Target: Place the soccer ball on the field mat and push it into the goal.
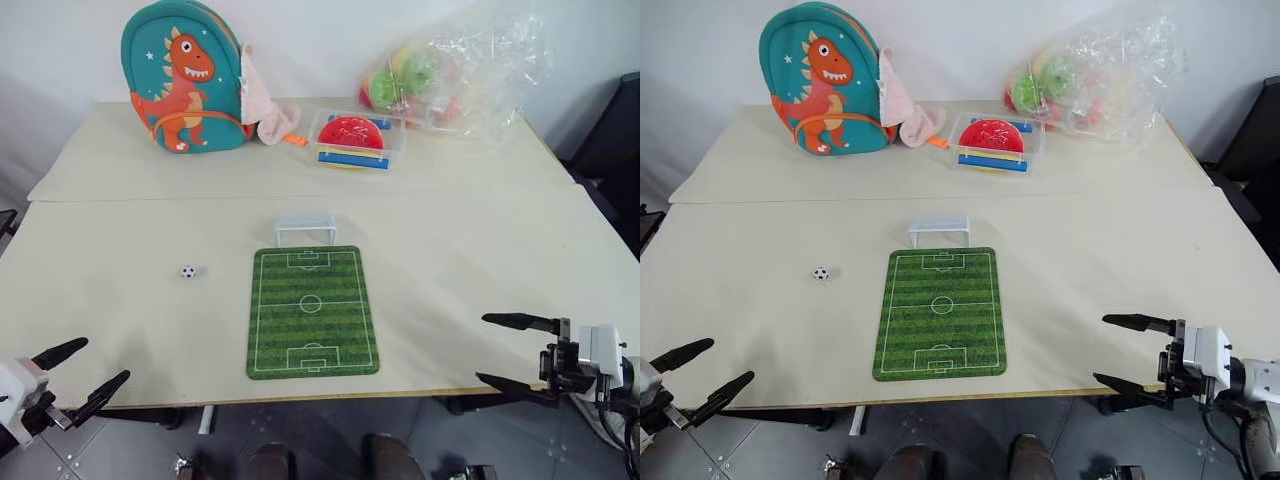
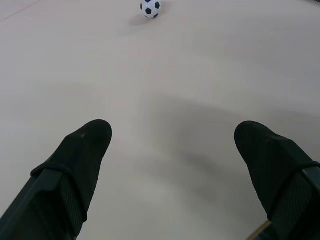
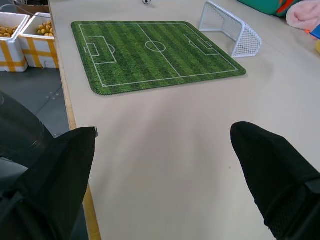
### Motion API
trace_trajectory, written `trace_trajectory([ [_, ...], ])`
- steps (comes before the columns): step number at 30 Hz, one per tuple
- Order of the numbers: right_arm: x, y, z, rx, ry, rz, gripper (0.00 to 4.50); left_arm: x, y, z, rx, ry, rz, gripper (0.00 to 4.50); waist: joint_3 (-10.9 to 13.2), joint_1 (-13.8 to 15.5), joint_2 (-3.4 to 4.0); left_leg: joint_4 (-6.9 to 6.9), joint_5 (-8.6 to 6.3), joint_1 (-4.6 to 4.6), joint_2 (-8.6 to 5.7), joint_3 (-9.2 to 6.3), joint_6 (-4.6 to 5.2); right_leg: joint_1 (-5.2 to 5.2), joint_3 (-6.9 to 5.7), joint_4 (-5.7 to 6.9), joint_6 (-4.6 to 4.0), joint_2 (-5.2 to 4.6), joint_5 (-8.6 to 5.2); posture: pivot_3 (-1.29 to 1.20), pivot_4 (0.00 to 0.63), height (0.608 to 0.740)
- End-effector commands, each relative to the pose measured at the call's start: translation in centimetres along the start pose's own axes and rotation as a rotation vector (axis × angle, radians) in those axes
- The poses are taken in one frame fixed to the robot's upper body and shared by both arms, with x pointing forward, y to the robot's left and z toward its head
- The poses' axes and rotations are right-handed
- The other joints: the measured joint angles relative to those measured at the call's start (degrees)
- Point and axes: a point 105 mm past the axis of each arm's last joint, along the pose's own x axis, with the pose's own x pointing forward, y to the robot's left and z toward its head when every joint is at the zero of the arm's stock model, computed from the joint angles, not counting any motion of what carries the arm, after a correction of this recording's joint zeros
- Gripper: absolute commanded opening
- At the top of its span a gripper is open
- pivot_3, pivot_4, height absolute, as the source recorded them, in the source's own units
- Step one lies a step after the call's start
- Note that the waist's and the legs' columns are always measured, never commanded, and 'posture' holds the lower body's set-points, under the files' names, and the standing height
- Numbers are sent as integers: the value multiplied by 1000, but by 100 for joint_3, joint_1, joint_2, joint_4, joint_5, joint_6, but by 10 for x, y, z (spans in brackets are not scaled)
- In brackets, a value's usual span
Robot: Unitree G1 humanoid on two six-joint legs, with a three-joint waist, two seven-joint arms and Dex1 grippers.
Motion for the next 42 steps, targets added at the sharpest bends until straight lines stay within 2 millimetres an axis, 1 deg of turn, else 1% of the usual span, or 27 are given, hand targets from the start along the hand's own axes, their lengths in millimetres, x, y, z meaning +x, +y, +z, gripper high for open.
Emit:
trace_trajectory([
  [1,6,1,9,-11,-42,5,4500,-3,4,-1,9,14,24,4493,0,0,0,0,0,0,0,0,0,0,0,1,0,0,0,0,150,740],
  [3,17,0,19,30,-114,10,4500,-4,6,-1,-76,-8,57,4493,0,3,0,1,0,0,1,-1,0,0,0,2,0,0,0,0,150,740],
  [6,37,-6,44,61,-260,-32,4500,2,16,11,-101,-81,116,4493,0,6,0,3,1,0,10,-4,-3,-2,0,7,0,0,0,0,150,740],
  [8,49,-4,58,65,-327,-18,4500,10,23,23,-163,-162,156,4493,0,16,1,16,0,-1,9,-7,-6,-2,0,17,0,-1,0,0,150,740],
  [10,57,0,69,61,-399,-11,4500,27,17,28,-207,-206,124,4493,0,49,0,28,0,-4,6,-14,-5,-1,-2,24,0,-5,0,0,150,740],
  [13,63,2,78,55,-459,-11,4500,53,12,32,-233,-241,103,4493,0,97,0,37,-2,-5,-1,-16,-3,1,-3,29,0,-8,0,0,150,740],
  [15,64,4,77,43,-457,-9,4500,69,11,34,-236,-252,82,4493,0,133,0,43,-2,-6,-8,-15,-3,0,-3,34,1,-7,1,0,150,740],
  [16,64,4,77,37,-456,-11,4500,75,10,35,-239,-256,73,4493,-1,138,-1,44,-2,-6,-19,-14,-3,0,-4,37,1,-6,1,0,150,740],
  [17,64,5,75,43,-450,-8,4500,82,13,36,-230,-255,82,4493,-2,135,-3,47,-2,-7,-24,-14,-3,-1,-5,40,1,-2,1,0,150,740],
  [20,58,4,64,49,-412,-6,4500,124,25,50,-210,-274,69,4493,-2,176,-3,52,-2,-8,-26,-12,-4,-4,-8,49,1,3,1,0,150,740],
  [22,57,4,60,50,-402,-4,4500,142,26,58,-192,-274,26,4493,-4,176,-8,63,2,-11,-32,-8,-7,1,-19,56,1,6,1,0,150,740],
  [25,57,5,59,48,-402,-10,4500,159,26,65,-186,-265,-29,4493,-5,83,-10,63,0,-11,-33,-3,-2,-8,-13,84,8,4,5,0,150,740],
  [28,57,6,57,49,-400,-20,4500,173,29,66,-177,-233,-51,4493,-5,-2,-10,57,-1,-10,-29,3,-2,-14,-21,88,7,5,4,0,150,740],
  [31,56,7,55,52,-399,-33,4500,178,32,64,-171,-211,-55,4493,-4,-17,-11,58,0,-9,-28,7,-2,-14,-24,88,8,6,4,0,150,740],
  [34,56,8,53,52,-396,-44,4500,177,30,61,-157,-197,-77,4493,-4,-5,-11,62,0,-10,-28,7,-2,-14,-23,89,8,5,5,0,150,740],
  [35,55,8,53,53,-395,-47,4500,176,30,60,-154,-188,-79,4121,-4,5,-11,62,0,-10,-28,5,-2,-14,-24,88,8,5,5,0,150,740],
  [36,55,9,51,56,-392,-53,4500,172,28,54,-143,-162,-95,3910,-4,6,-11,63,0,-10,-27,4,-2,-13,-24,89,8,4,5,0,150,740],
  [38,55,10,48,56,-385,-63,4500,167,24,46,-131,-130,-122,3247,-4,7,-10,63,-1,-10,-27,3,-2,-12,-23,89,7,4,5,0,150,740],
  [42,55,13,46,59,-381,-72,4500,168,23,44,-154,-139,-117,2112,-4,11,-11,63,-1,-9,-27,3,-3,-11,-22,90,8,2,5,0,150,740],
])
